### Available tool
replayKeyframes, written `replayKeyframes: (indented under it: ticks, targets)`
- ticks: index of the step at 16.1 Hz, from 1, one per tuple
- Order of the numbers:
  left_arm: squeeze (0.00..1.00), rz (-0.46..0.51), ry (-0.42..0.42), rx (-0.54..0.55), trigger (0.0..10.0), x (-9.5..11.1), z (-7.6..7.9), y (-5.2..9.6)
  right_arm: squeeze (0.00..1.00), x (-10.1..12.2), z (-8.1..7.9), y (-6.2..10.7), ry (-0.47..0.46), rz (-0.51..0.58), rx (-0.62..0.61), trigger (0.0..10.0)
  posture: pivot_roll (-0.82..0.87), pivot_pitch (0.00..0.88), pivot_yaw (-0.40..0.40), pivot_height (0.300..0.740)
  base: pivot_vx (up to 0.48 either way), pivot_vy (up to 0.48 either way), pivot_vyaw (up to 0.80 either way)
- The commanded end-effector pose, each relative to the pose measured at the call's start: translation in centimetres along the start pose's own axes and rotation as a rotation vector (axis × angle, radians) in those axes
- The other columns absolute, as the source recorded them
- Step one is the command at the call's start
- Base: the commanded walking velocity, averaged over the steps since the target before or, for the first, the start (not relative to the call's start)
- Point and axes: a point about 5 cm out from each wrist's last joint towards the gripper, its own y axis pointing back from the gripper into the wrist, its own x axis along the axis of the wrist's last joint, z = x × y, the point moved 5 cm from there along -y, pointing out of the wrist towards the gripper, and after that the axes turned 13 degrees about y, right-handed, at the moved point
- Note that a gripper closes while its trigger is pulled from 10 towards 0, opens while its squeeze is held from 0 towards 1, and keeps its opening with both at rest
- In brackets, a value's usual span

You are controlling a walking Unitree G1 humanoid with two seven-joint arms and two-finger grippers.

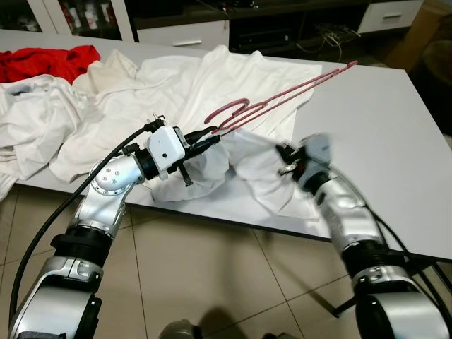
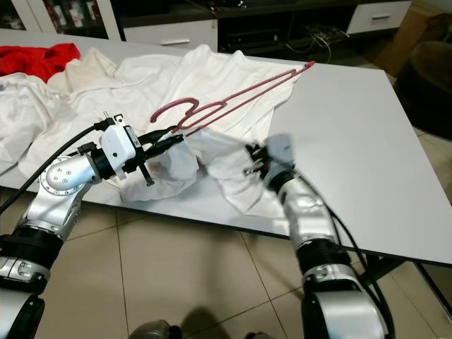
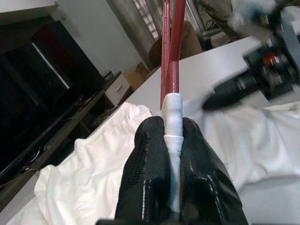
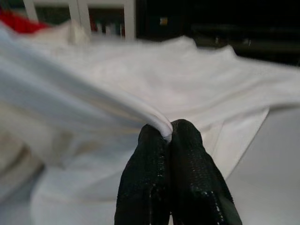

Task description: Hang hanger

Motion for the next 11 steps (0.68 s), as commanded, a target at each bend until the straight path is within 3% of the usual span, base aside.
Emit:
replayKeyframes:
  ticks: [1, 5, 10, 11]
  targets:
    - [0.0, -0.001, -0.021, -0.033, 0.0, 0.2, 0.4, 0.0, 0.0, 1.8, 2.6, 0.2, -0.027, 0.054, -0.069, 0.0, 0.14, 0.018, 0.005, 0.74, 0.0, 0.0, 0.0]
    - [0.0, 0.005, -0.014, -0.039, 0.0, 0.2, 0.6, 0.0, 0.0, 2.9, 6.0, 0.3, -0.029, 0.033, -0.192, 0.0, 0.14, 0.019, 0.006, 0.74, 0.0, 0.0, 0.0]
    - [0.0, 0.005, 0.011, -0.081, 0.0, 0.1, 1.2, 0.2, 0.0, 3.0, 7.3, 0.2, -0.036, -0.025, -0.236, 0.0, 0.14, 0.021, 0.008, 0.74, 0.0, 0.0, 0.0]
    - [0.0, 0.013, 0.017, -0.093, 0.0, 0.3, 1.3, 0.2, 0.0, 2.9, 8.4, 0.4, -0.046, -0.045, -0.288, 0.0, 0.14, 0.021, 0.008, 0.74, 0.0, 0.0, 0.0]
